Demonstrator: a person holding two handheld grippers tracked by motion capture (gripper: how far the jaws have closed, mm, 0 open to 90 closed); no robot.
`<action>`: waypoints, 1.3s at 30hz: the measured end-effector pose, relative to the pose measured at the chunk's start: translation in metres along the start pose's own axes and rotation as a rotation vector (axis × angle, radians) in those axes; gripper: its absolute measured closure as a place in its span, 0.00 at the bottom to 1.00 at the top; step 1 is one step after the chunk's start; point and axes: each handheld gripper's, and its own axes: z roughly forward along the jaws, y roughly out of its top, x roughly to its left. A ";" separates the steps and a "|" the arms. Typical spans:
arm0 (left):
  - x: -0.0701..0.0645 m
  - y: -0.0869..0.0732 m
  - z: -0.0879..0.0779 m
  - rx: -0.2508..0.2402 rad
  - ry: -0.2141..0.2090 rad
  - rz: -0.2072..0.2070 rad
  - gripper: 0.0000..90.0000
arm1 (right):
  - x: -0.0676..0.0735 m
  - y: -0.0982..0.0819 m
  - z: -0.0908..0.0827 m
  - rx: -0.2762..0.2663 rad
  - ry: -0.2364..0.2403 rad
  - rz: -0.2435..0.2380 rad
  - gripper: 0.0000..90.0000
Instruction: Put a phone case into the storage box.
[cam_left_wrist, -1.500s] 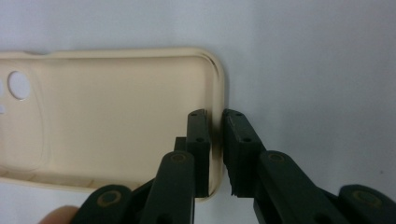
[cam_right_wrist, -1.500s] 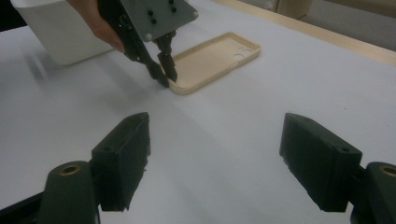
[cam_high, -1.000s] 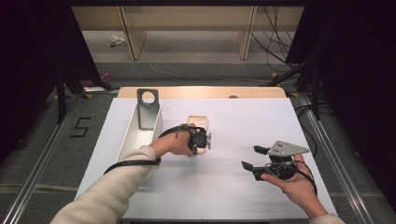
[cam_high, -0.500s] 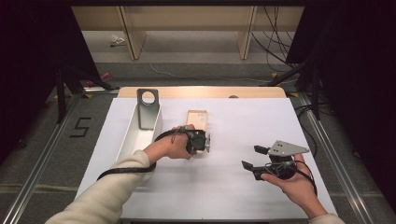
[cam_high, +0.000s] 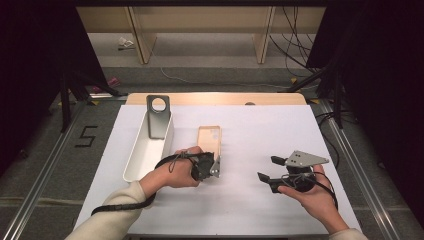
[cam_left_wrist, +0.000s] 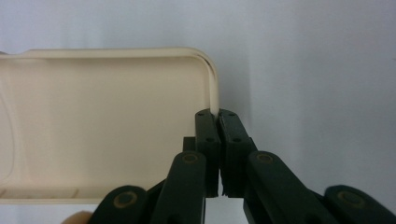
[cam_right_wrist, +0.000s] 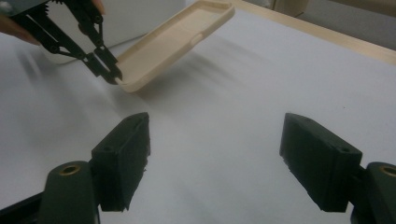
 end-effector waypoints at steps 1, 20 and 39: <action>-0.003 -0.001 -0.001 -0.007 0.005 -0.004 0.97 | 0.000 0.000 0.000 0.000 0.000 0.000 0.28; -0.028 0.013 -0.017 -0.056 0.000 0.042 0.97 | 0.005 0.006 0.011 0.006 0.015 -0.006 0.29; -0.040 0.028 -0.021 -0.073 -0.018 0.094 0.97 | 0.002 0.035 0.063 -0.005 0.017 0.038 0.29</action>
